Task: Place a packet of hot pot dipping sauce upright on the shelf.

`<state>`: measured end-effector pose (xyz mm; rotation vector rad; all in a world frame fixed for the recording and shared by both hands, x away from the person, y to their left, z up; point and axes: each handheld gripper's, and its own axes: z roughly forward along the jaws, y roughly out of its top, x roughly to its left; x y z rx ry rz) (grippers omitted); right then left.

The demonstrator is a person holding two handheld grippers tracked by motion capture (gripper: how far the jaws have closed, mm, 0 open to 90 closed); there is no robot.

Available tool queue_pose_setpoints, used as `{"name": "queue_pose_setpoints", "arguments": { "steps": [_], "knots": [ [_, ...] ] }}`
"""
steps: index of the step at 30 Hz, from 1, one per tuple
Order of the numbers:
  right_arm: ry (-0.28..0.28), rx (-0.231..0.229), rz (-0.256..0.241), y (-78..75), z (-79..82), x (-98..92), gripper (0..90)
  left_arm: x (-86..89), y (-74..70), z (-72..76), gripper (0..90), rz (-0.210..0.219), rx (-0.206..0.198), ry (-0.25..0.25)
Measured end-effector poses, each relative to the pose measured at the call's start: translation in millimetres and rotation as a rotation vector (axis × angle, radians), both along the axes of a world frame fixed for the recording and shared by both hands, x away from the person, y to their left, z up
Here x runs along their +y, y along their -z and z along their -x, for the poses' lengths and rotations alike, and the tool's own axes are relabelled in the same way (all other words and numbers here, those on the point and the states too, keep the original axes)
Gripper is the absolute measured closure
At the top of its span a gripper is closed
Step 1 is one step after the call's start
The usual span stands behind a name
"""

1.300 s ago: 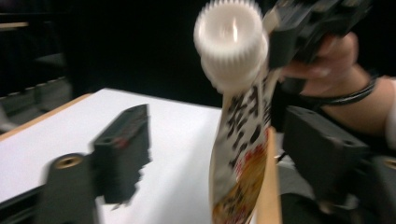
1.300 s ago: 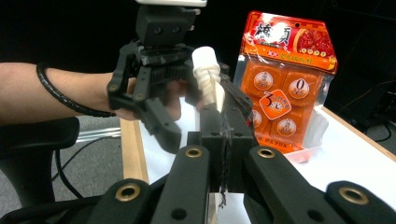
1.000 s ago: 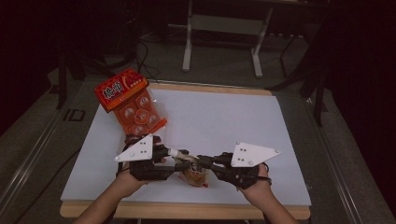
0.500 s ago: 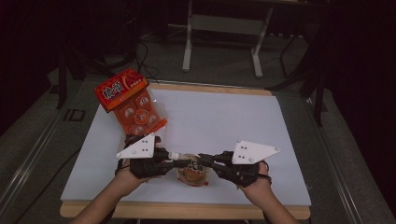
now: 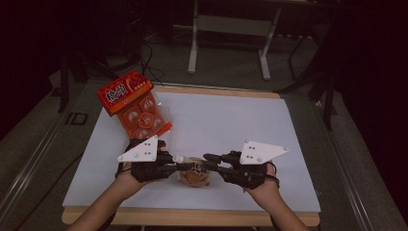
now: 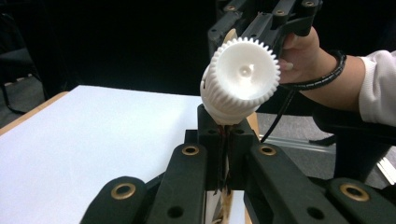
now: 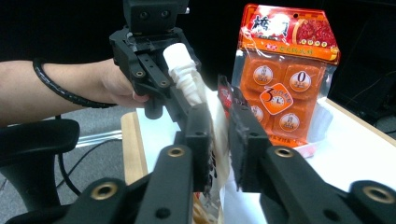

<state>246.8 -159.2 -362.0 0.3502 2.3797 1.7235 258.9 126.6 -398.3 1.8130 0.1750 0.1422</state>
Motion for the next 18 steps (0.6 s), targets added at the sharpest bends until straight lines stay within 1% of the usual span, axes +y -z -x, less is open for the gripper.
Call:
{"name": "queue_pose_setpoints", "arguments": {
  "steps": [1, 2, 3, 4, 5, 6, 8, 10, 11, 12, 13, 14, 16, 17, 18],
  "knots": [
    [-0.001, -0.001, -0.003, -0.6, 0.1, -0.6, 73.8, 0.6, -1.3, 0.3, 88.5, -0.003, -0.015, -0.003],
    [0.003, -0.004, -0.007, -1.5, 0.6, -1.4, 68.0, 1.8, -2.9, -0.1, 88.5, -0.003, -0.010, -0.002],
    [0.003, -0.010, -0.014, -2.3, 0.2, -2.3, 63.2, 3.3, -4.1, -0.3, 88.5, 0.002, -0.016, -0.004],
    [0.007, -0.006, -0.017, -3.1, -0.1, -3.5, 61.6, 4.8, -5.5, -0.7, 88.6, 0.004, -0.011, -0.009],
    [0.006, -0.003, -0.030, -3.8, -0.7, -5.3, 58.2, 6.2, -6.7, -1.0, 88.6, 0.005, -0.018, -0.015],
    [0.011, -0.003, -0.044, -4.1, -1.4, -7.1, 52.5, 7.6, -8.1, -1.5, 88.6, 0.010, -0.015, -0.016],
    [0.019, -0.006, -0.048, -4.4, -3.0, -10.2, 46.4, 10.8, -10.7, -2.4, 88.6, 0.019, -0.020, -0.034],
    [0.032, -0.008, -0.067, -4.1, -3.7, -13.8, 38.0, 15.3, -13.4, -3.5, 88.6, 0.032, -0.036, -0.048],
    [0.037, -0.011, -0.073, -3.8, -4.0, -15.3, 34.2, 19.0, -15.2, -4.8, 88.6, 0.038, -0.036, -0.051],
    [0.042, -0.010, -0.091, -3.5, -4.2, -17.4, 28.9, 21.3, -16.3, -5.3, 88.6, 0.044, -0.042, -0.059],
    [0.043, -0.008, -0.100, -3.3, -4.6, -18.5, 25.2, 24.6, -18.0, -6.4, 88.6, 0.048, -0.042, -0.067],
    [0.026, -0.016, -0.101, -2.7, -5.3, -19.9, 20.4, 28.0, -19.7, -7.6, 88.6, 0.050, -0.047, -0.074],
    [0.020, -0.023, -0.106, -2.0, -5.7, -22.5, 17.9, 36.4, -22.9, -10.3, 88.6, 0.066, -0.054, -0.091],
    [0.009, -0.019, -0.118, -1.4, -6.3, -23.8, 14.0, 39.4, -23.8, -11.1, 88.6, 0.067, -0.062, -0.100],
    [0.010, -0.017, -0.126, -1.1, -6.7, -24.6, 13.3, 43.3, -25.0, -12.3, 88.6, 0.070, -0.064, -0.110]
  ]
}}
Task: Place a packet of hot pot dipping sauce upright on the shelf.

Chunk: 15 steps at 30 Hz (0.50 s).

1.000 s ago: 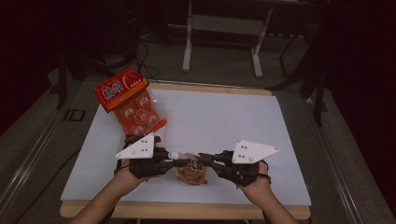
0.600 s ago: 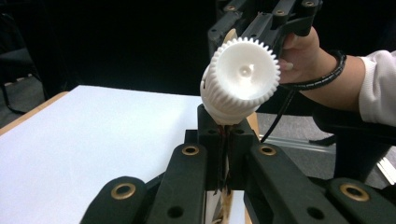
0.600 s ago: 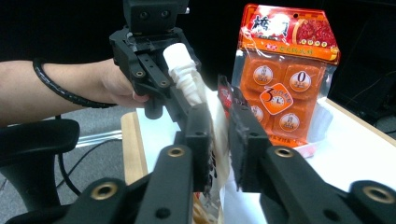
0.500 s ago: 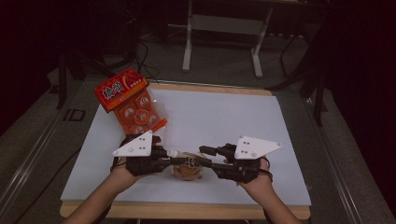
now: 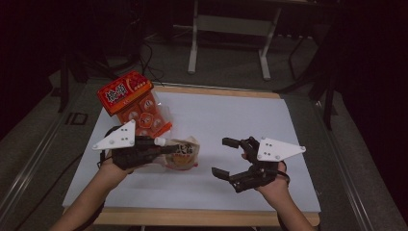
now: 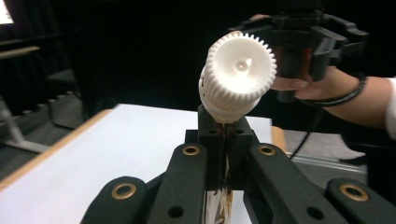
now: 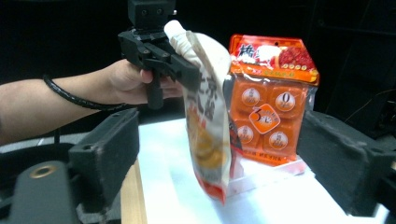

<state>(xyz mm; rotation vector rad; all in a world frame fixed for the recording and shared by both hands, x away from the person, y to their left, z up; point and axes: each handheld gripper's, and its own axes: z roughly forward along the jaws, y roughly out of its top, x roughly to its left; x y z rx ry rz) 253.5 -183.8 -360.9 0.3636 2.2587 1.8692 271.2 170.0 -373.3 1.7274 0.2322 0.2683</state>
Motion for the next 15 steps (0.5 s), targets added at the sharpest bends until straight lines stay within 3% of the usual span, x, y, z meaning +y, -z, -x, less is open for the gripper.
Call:
{"name": "queue_pose_setpoints", "arguments": {
  "steps": [7, 15],
  "knots": [
    [0.011, 0.011, -0.031, -0.1, -3.1, -10.6, 13.4, 28.6, 0.4, -10.0, 88.6, -0.001, -0.011, -0.060],
    [0.028, 0.009, -0.020, 1.3, -3.3, -17.2, 13.5, 59.3, 16.4, -20.4, 88.6, -0.014, 0.022, -0.124]
  ]
}}
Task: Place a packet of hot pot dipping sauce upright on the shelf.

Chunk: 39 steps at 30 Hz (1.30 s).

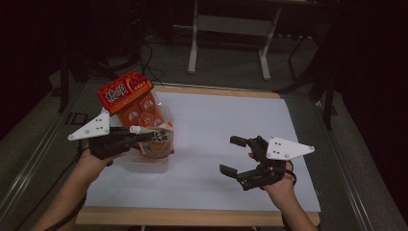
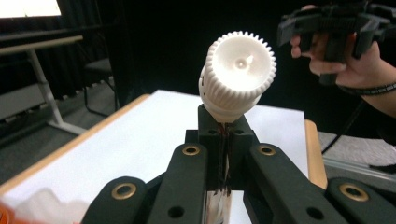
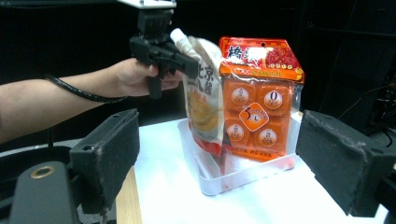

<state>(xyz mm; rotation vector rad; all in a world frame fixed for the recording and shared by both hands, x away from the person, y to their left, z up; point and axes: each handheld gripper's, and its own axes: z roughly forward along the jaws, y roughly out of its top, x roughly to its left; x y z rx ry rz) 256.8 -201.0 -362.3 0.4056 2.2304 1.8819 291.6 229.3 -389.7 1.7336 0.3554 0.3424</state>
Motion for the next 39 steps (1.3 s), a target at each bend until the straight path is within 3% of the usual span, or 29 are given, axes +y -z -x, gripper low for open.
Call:
{"name": "queue_pose_setpoints", "arguments": {
  "steps": [5, 13, 24, 33, 39],
  "knots": [
    [0.005, 0.024, -0.019, 2.9, -2.3, -5.4, 13.7, 13.6, 13.9, -4.3, 88.6, -0.028, 0.012, -0.029],
    [0.019, 0.036, -0.016, 7.2, -3.9, -9.7, 13.9, 28.7, 32.3, -9.3, 88.5, -0.027, 0.053, -0.009],
    [0.020, 0.062, -0.010, 12.8, -5.5, -10.0, 14.0, 31.2, 53.0, -11.2, 88.5, -0.025, 0.088, -0.007],
    [0.027, 0.068, 0.001, 16.9, -7.1, -9.6, 14.0, 32.5, 72.7, -10.6, 88.3, -0.031, 0.088, 0.017],
    [0.028, 0.078, 0.001, 19.1, -7.8, -10.6, 14.0, 35.8, 88.5, -10.6, 88.2, -0.035, 0.121, 0.011]
  ]
}}
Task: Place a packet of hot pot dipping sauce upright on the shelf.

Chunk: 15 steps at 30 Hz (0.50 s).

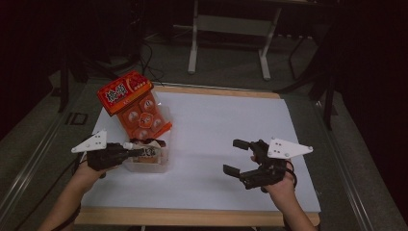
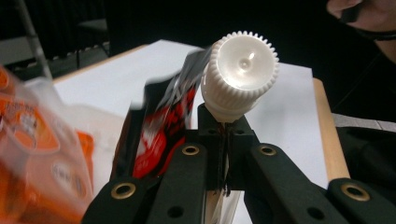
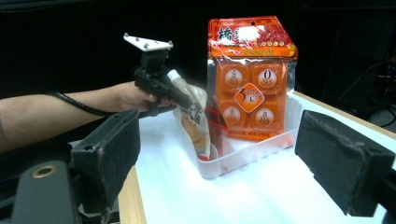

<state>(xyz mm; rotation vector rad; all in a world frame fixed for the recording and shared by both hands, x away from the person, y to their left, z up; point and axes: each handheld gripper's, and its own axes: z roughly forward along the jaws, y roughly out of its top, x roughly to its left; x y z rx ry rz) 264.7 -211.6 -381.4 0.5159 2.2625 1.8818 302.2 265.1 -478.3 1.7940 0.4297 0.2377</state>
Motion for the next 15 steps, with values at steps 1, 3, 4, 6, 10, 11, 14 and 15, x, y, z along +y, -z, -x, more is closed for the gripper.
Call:
{"name": "queue_pose_setpoints", "arguments": {
  "steps": [1, 3, 4, 6, 10, 11, 14, 15],
  "knots": [
    [-0.001, 0.005, -0.001, 0.3, 0.1, -0.2, 14.0, 0.4, 2.8, 0.4, 88.1, -0.007, -0.005, -0.003],
    [-0.001, 0.007, -0.002, 0.5, 0.0, -0.3, 14.1, 2.7, 6.9, 1.0, 88.0, 0.002, -0.016, -0.009],
    [-0.002, 0.008, -0.001, 0.5, 0.1, -0.4, 14.1, 4.2, 8.3, 1.4, 88.0, 0.009, -0.022, -0.013],
    [-0.004, 0.011, -0.003, 0.5, 0.1, -0.4, 14.1, 6.0, 9.5, 1.4, 87.8, 0.015, -0.017, -0.011],
    [-0.006, 0.015, 0.000, 0.8, 0.5, 0.0, 14.1, 8.3, 8.7, 1.9, 85.9, 0.010, -0.019, 0.004],
    [-0.006, 0.014, 0.001, 0.9, 0.5, 0.1, 14.1, 8.4, 7.7, 2.5, 84.7, 0.013, -0.019, 0.012],
    [-0.010, 0.021, -0.001, 1.6, 0.1, 0.2, 14.1, 9.0, 1.6, 4.6, 73.7, 0.039, 0.000, 0.012],
    [-0.011, 0.023, 0.000, 1.8, -0.1, 0.4, 14.2, 8.9, -2.0, 5.2, 68.6, 0.030, 0.007, -0.006]
  ]
}}
